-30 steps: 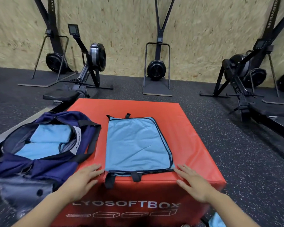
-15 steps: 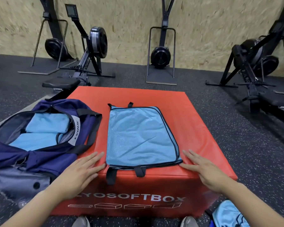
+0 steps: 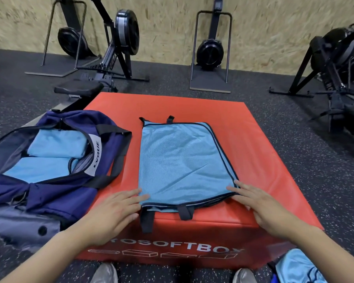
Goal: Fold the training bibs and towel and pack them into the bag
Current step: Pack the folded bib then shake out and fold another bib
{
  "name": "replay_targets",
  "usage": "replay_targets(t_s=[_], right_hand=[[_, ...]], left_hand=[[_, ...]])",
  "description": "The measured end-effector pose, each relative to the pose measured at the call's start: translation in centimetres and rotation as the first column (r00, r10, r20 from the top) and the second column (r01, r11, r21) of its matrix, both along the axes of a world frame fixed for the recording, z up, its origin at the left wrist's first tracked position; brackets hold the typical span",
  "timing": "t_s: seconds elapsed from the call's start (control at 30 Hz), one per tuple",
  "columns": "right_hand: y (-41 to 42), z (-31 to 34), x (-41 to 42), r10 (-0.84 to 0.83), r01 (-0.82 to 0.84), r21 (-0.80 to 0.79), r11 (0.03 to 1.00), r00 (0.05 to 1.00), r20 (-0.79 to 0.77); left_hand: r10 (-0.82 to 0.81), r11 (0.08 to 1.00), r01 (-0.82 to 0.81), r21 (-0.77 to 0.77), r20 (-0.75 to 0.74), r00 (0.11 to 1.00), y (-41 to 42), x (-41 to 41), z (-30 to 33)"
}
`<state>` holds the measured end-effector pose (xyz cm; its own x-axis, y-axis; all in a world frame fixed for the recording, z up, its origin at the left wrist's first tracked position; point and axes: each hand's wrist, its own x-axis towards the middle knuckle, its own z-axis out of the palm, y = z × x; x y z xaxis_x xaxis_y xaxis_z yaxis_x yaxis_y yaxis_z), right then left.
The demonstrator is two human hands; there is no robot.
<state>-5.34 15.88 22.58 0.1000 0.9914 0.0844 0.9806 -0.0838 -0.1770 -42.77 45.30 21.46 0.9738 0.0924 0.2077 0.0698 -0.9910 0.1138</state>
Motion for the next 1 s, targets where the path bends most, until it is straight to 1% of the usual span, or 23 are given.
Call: replay_targets(t_s=[0.07, 0.13, 0.2, 0.27, 0.37, 0.47, 0.53, 0.6, 0.67, 0.77, 0.8, 0.83, 0.87, 0.93, 1.0], right_hand=[[-0.1, 0.2, -0.4, -0.013, 0.017, 0.052, 0.998, 0.997, -0.073], [-0.5, 0.6, -1.1, -0.024, 0.037, 0.109, 0.993, 0.993, -0.115], [-1.0, 1.3, -1.9, -0.021, 0.040, 0.147, 0.988, 0.991, -0.129], [-1.8, 2.3, -2.7, -0.032, 0.055, 0.145, 0.988, 0.986, -0.162], [-3.1, 4.8, -4.2, -0.045, 0.083, 0.135, 0.987, 0.963, -0.266], [-4.4, 8.2, -5.5, -0.064, 0.150, 0.163, 0.975, 0.895, -0.441], [-5.1, 10.2, -6.2, -0.035, 0.162, 0.215, 0.963, 0.868, -0.496], [-5.4, 11.7, -6.5, -0.009, 0.177, 0.255, 0.951, 0.836, -0.549], [-5.2, 12.7, -6.4, 0.012, 0.222, 0.301, 0.927, 0.787, -0.617], [-3.5, 13.9, -5.9, 0.026, 0.360, 0.385, 0.850, 0.701, -0.713], [-2.5, 14.1, -5.6, 0.035, 0.411, 0.396, 0.821, 0.657, -0.753], [-1.4, 14.1, -5.3, 0.042, 0.456, 0.395, 0.798, 0.610, -0.791], [-0.2, 13.9, -4.7, 0.039, 0.498, 0.382, 0.778, 0.569, -0.821], [2.8, 13.2, -3.3, 0.022, 0.559, 0.330, 0.760, 0.486, -0.873], [5.9, 11.9, -1.9, -0.024, 0.609, 0.231, 0.759, 0.381, -0.924]], left_hand=[[0.033, 0.988, -0.033, -0.153, -0.005, 0.999, 0.0, -0.3, 0.3], [0.036, 0.956, -0.038, -0.292, -0.012, 0.999, -0.5, -0.6, 1.3], [0.023, 0.915, -0.024, -0.403, -0.008, 1.000, -1.4, -1.0, 2.4], [0.032, 0.868, -0.025, -0.496, 0.005, 0.999, -2.5, -1.5, 3.4], [0.042, 0.798, -0.027, -0.603, 0.010, 0.999, -4.3, -2.3, 5.6], [0.048, 0.716, -0.048, -0.696, -0.020, 0.999, -5.3, -3.3, 8.3], [0.108, 0.698, -0.098, -0.710, -0.031, 0.994, -5.4, -4.2, 9.6], [0.195, 0.683, -0.128, -0.719, 0.010, 0.981, -5.3, -4.6, 10.9], [0.249, 0.628, -0.101, -0.772, 0.076, 0.966, -5.6, -4.2, 12.6], [0.277, 0.570, -0.028, -0.821, 0.159, 0.948, -5.2, -2.5, 14.7], [0.268, 0.509, 0.024, -0.860, 0.185, 0.945, -4.7, -1.7, 14.9], [0.266, 0.407, 0.067, -0.911, 0.189, 0.945, -3.9, -0.9, 14.7], [0.276, 0.336, 0.083, -0.938, 0.182, 0.944, -3.1, 0.2, 14.4], [0.366, 0.308, 0.024, -0.951, 0.141, 0.920, -1.0, 2.7, 13.5], [0.452, 0.227, -0.028, -0.974, 0.080, 0.888, 0.7, 5.3, 11.8]])
